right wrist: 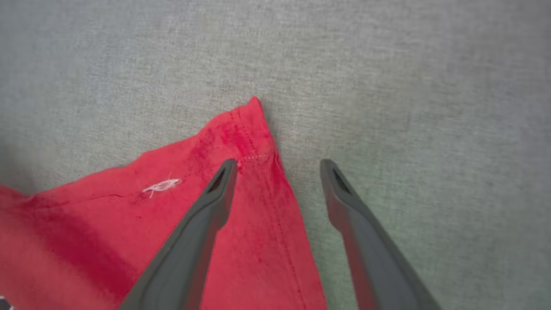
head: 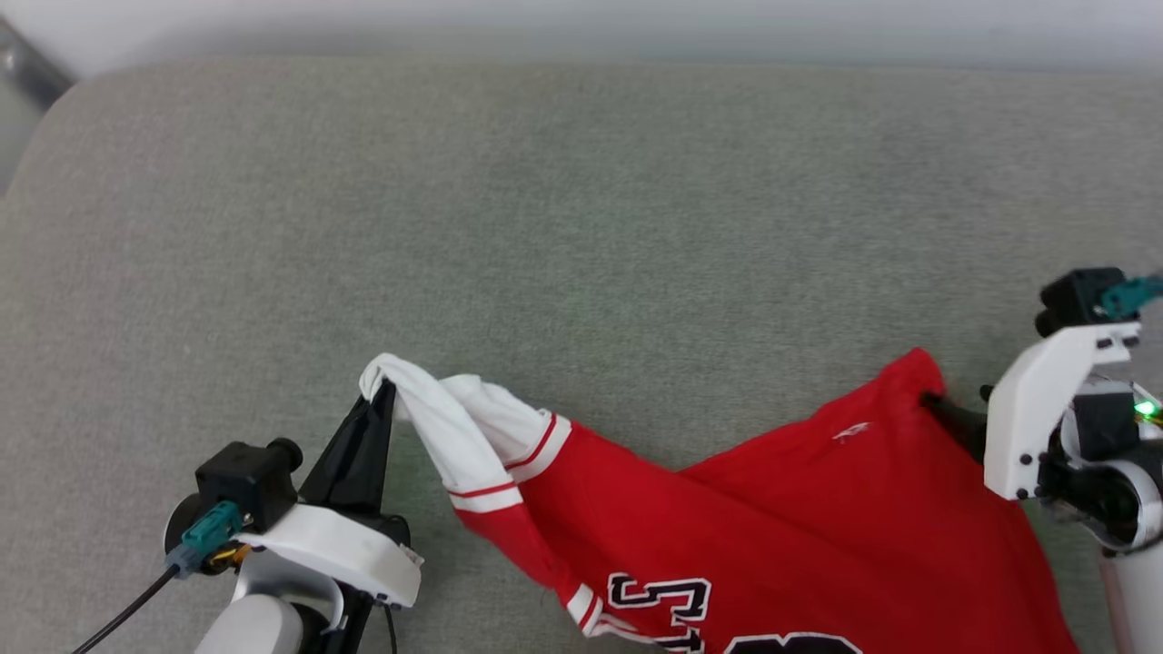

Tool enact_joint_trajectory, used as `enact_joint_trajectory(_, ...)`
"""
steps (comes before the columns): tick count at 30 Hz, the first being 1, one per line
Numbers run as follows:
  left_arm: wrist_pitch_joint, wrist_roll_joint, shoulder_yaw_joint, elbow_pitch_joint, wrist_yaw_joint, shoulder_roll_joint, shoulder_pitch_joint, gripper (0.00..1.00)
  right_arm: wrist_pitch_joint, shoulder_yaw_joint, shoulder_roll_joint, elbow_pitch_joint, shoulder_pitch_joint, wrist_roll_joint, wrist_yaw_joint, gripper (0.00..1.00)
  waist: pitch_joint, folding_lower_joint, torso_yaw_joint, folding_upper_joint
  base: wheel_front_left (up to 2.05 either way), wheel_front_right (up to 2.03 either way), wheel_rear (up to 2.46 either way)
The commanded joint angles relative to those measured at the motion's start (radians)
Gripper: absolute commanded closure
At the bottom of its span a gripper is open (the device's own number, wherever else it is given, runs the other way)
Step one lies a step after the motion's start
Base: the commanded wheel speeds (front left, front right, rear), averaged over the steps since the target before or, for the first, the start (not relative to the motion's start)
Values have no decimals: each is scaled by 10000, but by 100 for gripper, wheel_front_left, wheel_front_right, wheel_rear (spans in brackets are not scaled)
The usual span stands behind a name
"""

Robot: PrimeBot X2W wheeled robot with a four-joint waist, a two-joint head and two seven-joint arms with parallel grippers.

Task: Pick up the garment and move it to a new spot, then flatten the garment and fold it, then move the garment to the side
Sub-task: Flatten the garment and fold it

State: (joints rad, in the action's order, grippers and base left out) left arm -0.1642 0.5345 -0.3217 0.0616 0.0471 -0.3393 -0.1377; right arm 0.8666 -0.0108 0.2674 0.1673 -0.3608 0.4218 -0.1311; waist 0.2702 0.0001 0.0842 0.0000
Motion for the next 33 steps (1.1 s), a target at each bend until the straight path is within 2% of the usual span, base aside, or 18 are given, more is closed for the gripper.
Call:
enact_joint_trajectory(1, -70, -38, -4, 28, -22, 1, -158, 100, 177, 39, 52, 35, -183, -13, 7, 0, 258, -1, 225, 0, 0, 0, 0)
enact_joint_trajectory(5, -207, -62, -86, 173, -146, 106, -474, 100, 1461, 333, 25, 115, -630, -99, 7, 0, 610, -1, 398, 0, 0, 0, 0)
enact_joint_trajectory(11, -377, -28, -180, 423, -276, 231, -737, 100, 2599, 815, -46, 855, -542, -36, 7, 0, 900, -1, 522, 0, 0, 0, 0)
enact_joint_trajectory(12, -403, -18, -202, 472, -287, 250, -761, 100, 2730, 881, -79, 964, -476, 46, 7, 8, 917, -1, 535, 0, 0, 0, 0)
enact_joint_trajectory(13, -430, -5, -212, 515, -313, 271, -782, 100, 2797, 908, -125, 1027, -435, 114, 6, 73, 926, -1, 543, 0, 0, 0, 0)
enact_joint_trajectory(14, -437, 11, -222, 554, -335, 288, -798, 100, 2857, 944, -155, 1077, -415, 180, 6, 96, 931, -1, 546, 0, 0, 0, 0)
enact_joint_trajectory(15, -457, 23, -232, 595, -352, 298, -810, 100, 2901, 968, -159, 1117, -416, 232, 6, 100, 926, -1, 548, 0, 0, 0, 0)
enact_joint_trajectory(23, -479, 10, -239, 832, -317, 182, -765, 100, 2088, 1187, 219, 778, -848, 437, 6, 100, 313, -1, 402, 0, 0, 0, 0)
enact_joint_trajectory(28, -243, -143, -180, 752, -327, -187, -1077, 100, 723, 1146, 489, 419, -1329, 206, 6, 100, -439, -1, 189, 0, 0, 0, 0)
enact_joint_trajectory(33, 95, -195, -150, 984, -461, -403, -1995, 100, -667, 981, 615, 670, -1684, -33, 6, 100, -1271, -1, -15, 0, 0, 0, 0)
